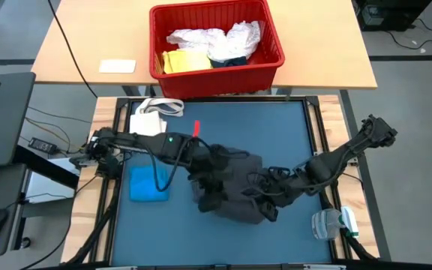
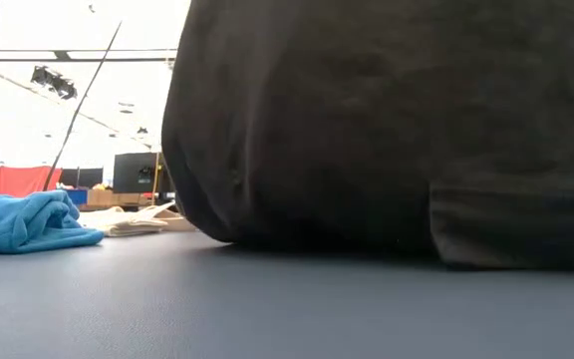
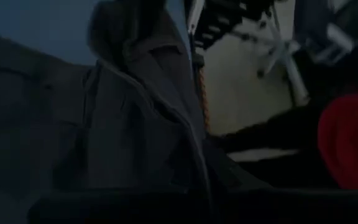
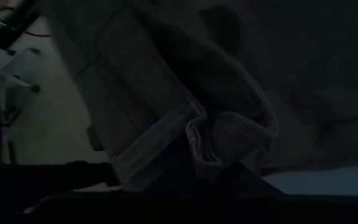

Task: Fold laundry
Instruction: Fold the black shorts

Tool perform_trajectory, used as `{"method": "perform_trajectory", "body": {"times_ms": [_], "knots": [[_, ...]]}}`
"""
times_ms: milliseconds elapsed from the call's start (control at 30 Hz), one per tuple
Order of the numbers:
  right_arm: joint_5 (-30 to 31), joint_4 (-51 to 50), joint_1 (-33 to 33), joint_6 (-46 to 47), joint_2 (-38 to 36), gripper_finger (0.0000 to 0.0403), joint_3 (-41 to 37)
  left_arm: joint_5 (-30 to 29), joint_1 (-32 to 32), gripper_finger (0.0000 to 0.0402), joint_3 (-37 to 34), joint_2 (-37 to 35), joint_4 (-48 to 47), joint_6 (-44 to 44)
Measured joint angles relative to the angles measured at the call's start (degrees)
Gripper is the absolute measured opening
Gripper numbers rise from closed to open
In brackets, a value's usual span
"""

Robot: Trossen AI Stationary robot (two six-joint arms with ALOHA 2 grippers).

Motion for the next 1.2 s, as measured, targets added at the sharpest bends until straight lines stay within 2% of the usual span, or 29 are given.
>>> {"method": "perform_trajectory", "body": {"times_ms": [167,367,467,600,700,767,867,933,1033,1100,1200], "knots": [[6.2,0.0,0.8,-4.2,-5.2,0.0021,0.2,-4.3,1.8,0.0012,0.1,-2.6,-0.2,-0.6],[8.6,-0.6,-4.2,-11.5,-9.4,0.0021,0.3,-16.2,2.7,0.0011,0.1,-5.6,-1.4,2.6],[9.7,-0.6,-8.0,-13.8,-10.4,0.0021,0.3,-16.8,5.5,0.0008,-0.7,-6.9,-3.4,6.1],[10.7,-0.9,-15.6,-22.0,-11.2,0.0021,0.3,-16.8,12.1,0.0007,-6.8,-8.7,-4.0,10.7],[11.2,0.6,-23.7,-31.6,-11.5,0.0021,0.3,-13.8,19.6,0.0006,-11.1,-11.4,-1.5,16.1],[11.2,3.0,-29.5,-40.2,-11.6,0.0021,0.3,-10.8,25.6,0.0006,-11.6,-12.6,-0.3,18.7],[11.3,8.7,-36.8,-49.9,-11.6,0.0021,1.4,-6.9,32.4,0.0006,-7.4,-12.6,-0.7,21.5],[13.5,12.8,-39.5,-55.7,-11.6,0.0021,3.5,-6.5,34.2,0.0006,-1.9,-12.6,-1.2,24.7],[18.1,19.4,-40.9,-65.6,-11.8,0.0021,6.6,-6.7,34.5,0.0005,6.4,-12.7,-1.6,29.9],[18.1,22.0,-40.9,-70.8,-11.8,0.0021,8.4,-7.2,34.0,0.0005,10.7,-12.7,-2.3,30.8],[16.9,22.1,-39.7,-70.5,-11.7,0.0021,10.0,-7.5,32.1,0.0005,14.8,-12.5,-5.0,29.5]]}}
